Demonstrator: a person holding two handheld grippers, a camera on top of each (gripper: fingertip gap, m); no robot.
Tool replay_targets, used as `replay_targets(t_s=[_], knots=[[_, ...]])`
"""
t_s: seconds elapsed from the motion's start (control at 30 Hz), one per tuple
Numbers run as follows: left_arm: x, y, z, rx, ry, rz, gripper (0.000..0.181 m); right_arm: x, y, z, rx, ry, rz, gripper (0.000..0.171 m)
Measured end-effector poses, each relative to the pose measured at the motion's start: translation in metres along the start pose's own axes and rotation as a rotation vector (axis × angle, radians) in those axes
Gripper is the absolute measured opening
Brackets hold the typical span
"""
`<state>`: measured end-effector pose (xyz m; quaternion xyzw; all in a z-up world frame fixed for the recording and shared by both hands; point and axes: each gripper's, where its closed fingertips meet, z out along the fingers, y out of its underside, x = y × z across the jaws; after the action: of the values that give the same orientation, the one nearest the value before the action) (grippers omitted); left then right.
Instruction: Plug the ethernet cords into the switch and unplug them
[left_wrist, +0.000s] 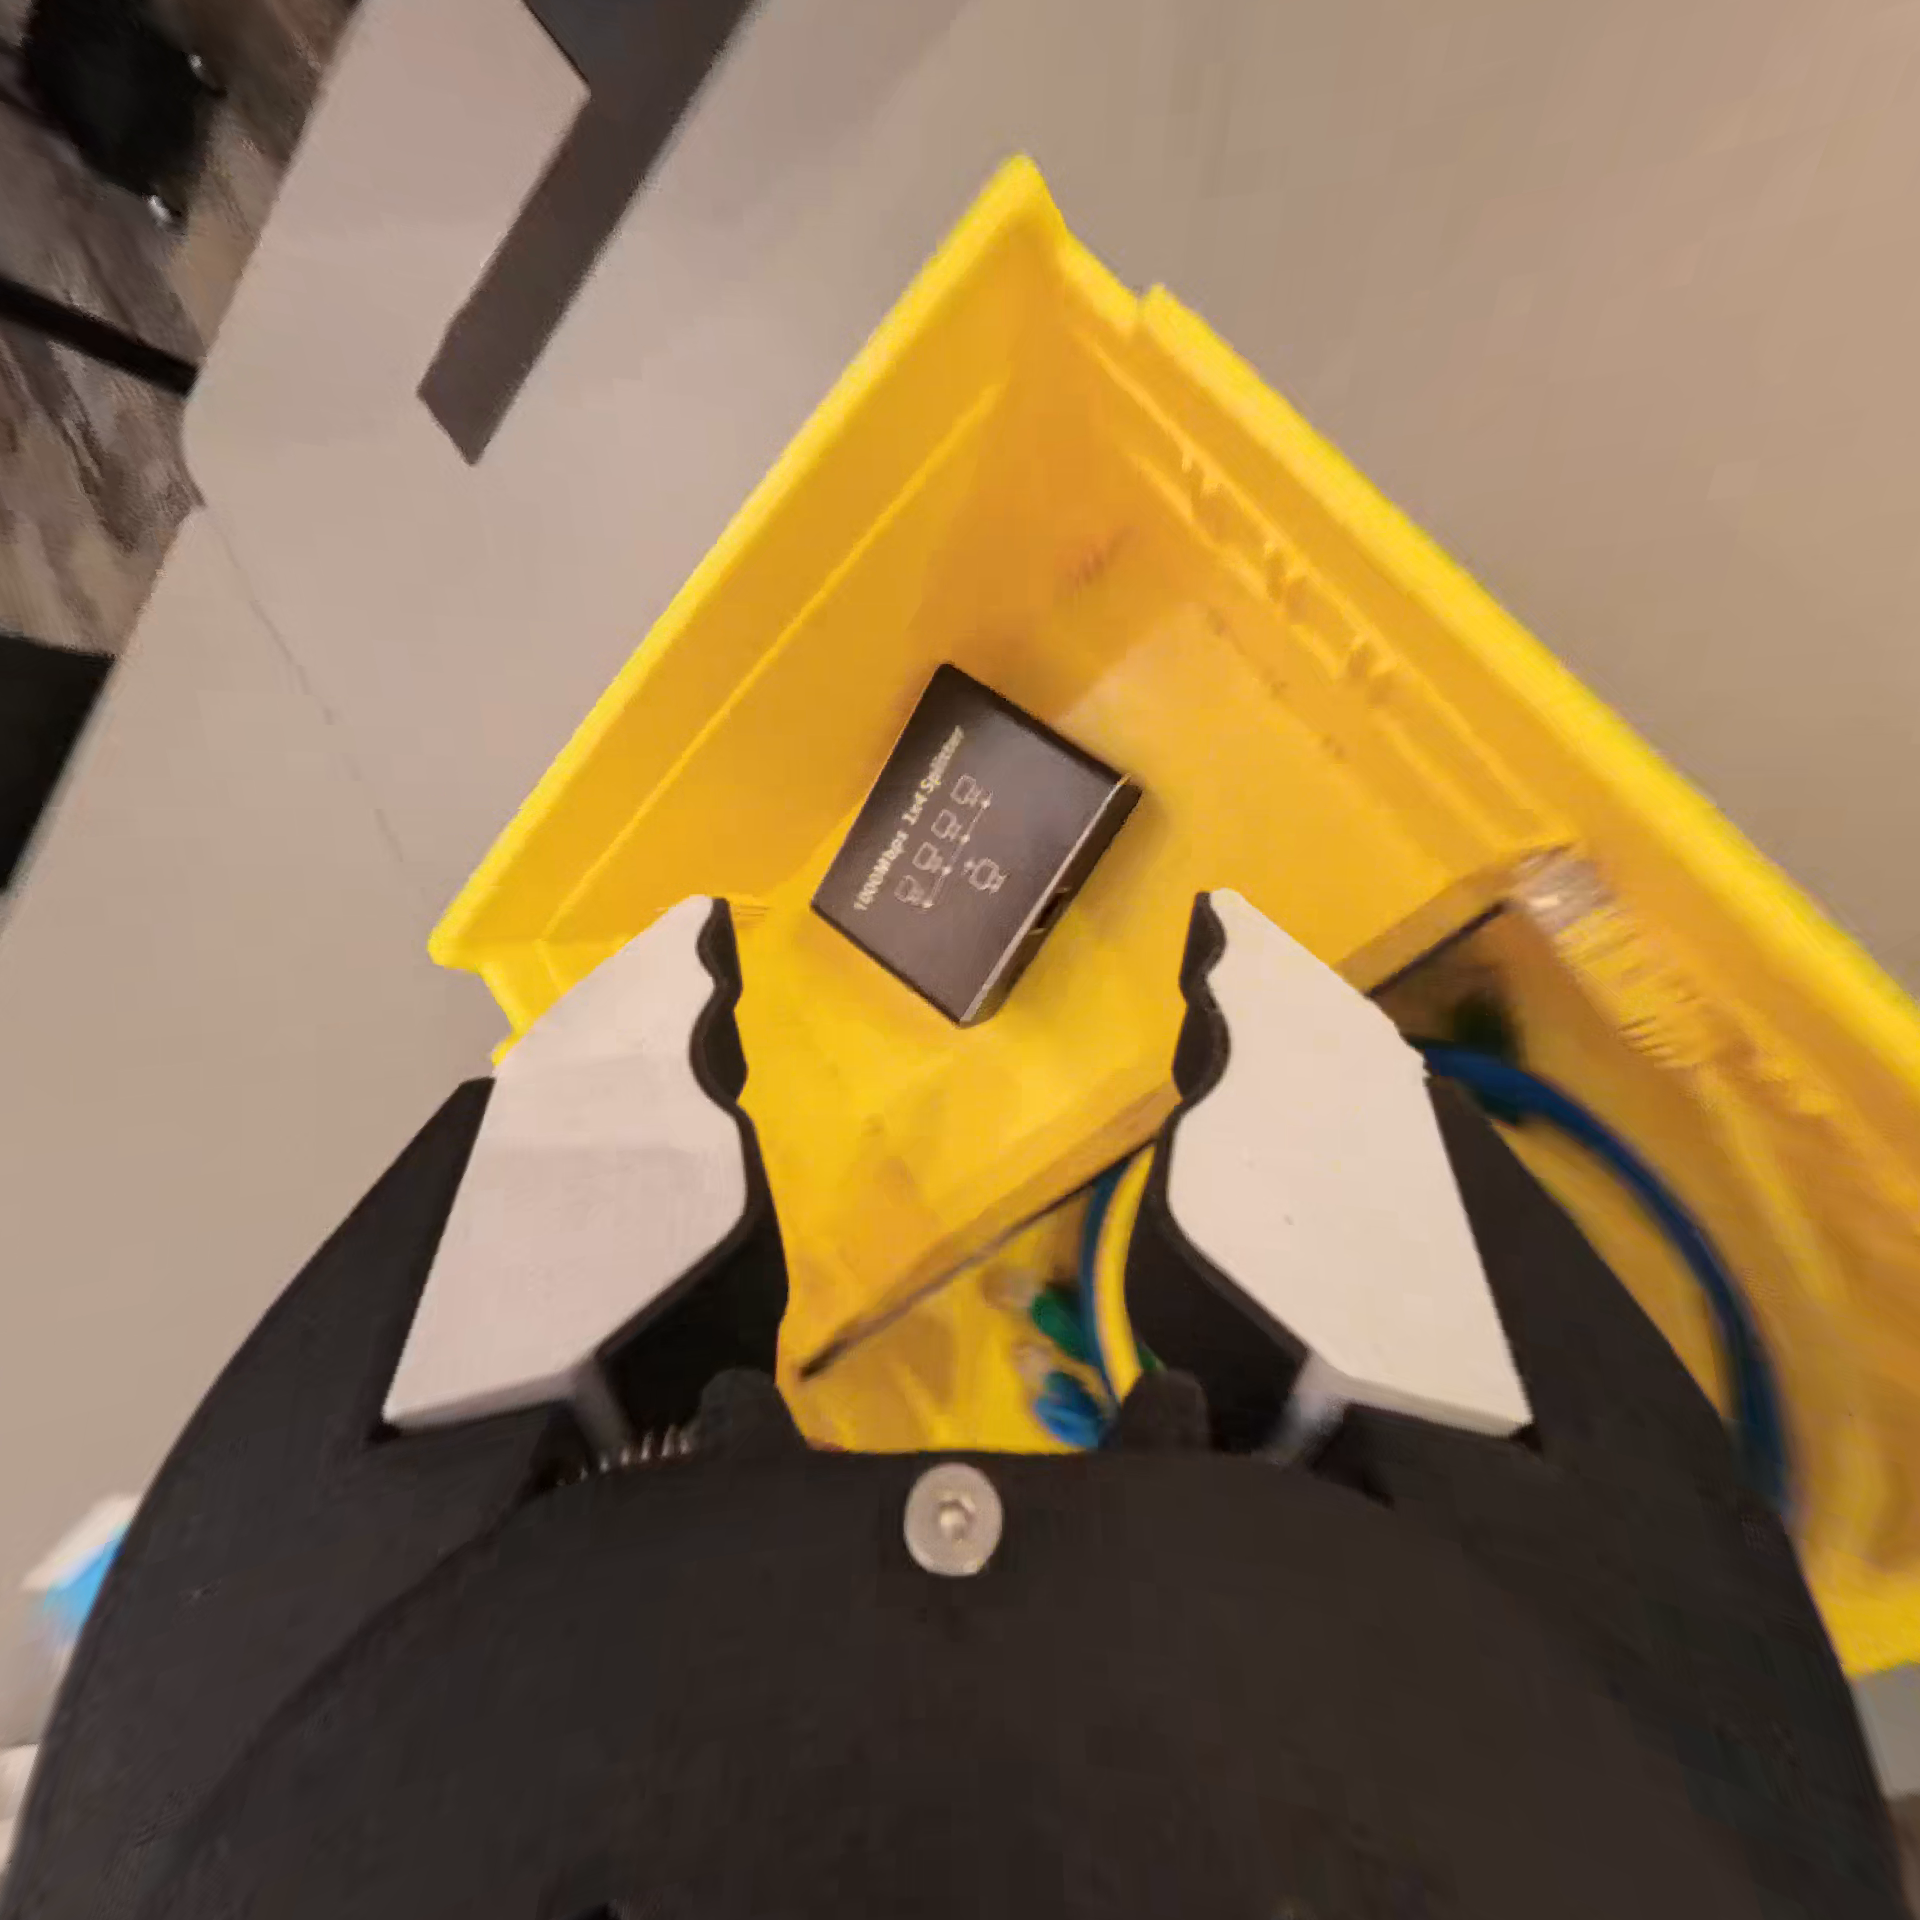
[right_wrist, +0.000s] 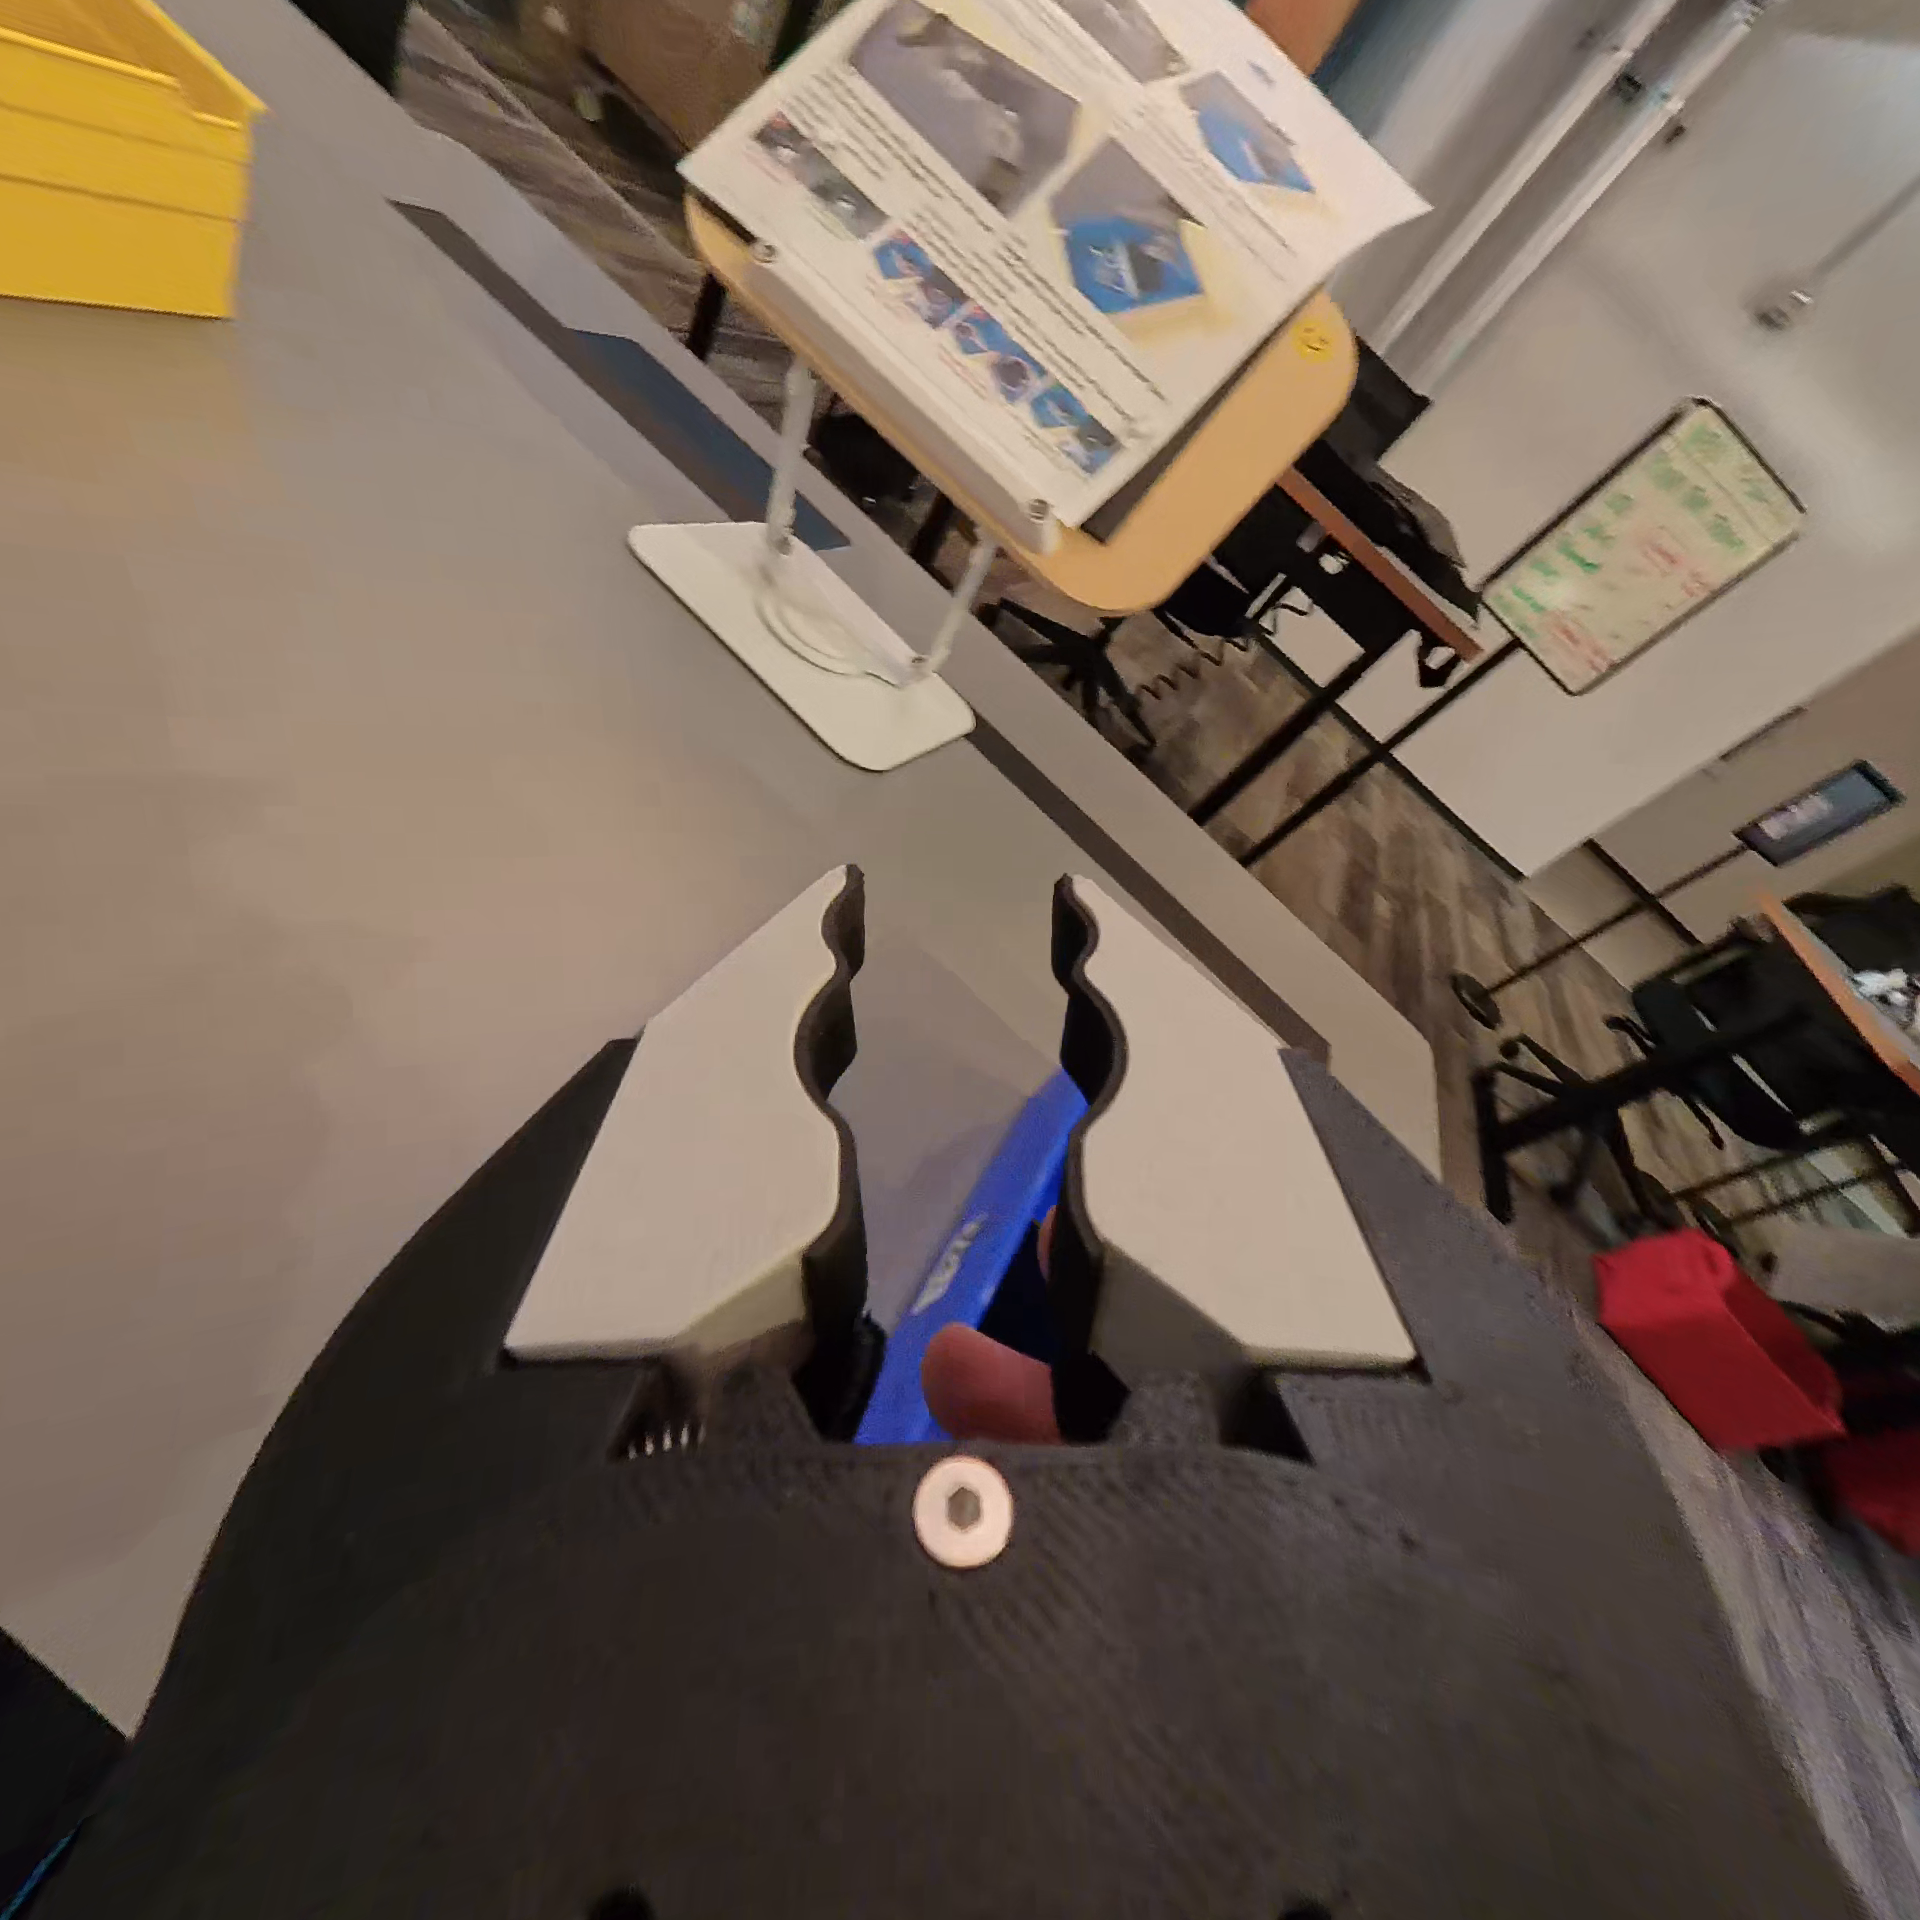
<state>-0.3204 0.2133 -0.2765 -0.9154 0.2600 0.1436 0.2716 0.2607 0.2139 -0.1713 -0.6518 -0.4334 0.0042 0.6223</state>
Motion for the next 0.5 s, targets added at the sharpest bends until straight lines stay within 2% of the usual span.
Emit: replay_targets(t_s=[0.1,0.17,0.3,0.5], knots=[[0.001,0.006,0.027,-0.101,0.049,0.212,0.080,-0.018,0.000,0.006,0.006,-0.046,-0.025,0.033],[-0.001,0.014,0.043,-0.181,0.081,0.286,0.080,-0.025,0.002,0.008,0.004,-0.062,-0.028,0.031],[0.004,0.019,0.063,-0.253,0.187,0.297,0.078,-0.036,0.004,0.009,0.007,-0.097,-0.022,0.029],[-0.001,0.036,0.083,-0.373,0.219,0.346,0.072,-0.050,0.003,0.015,0.014,-0.145,-0.034,0.026]])
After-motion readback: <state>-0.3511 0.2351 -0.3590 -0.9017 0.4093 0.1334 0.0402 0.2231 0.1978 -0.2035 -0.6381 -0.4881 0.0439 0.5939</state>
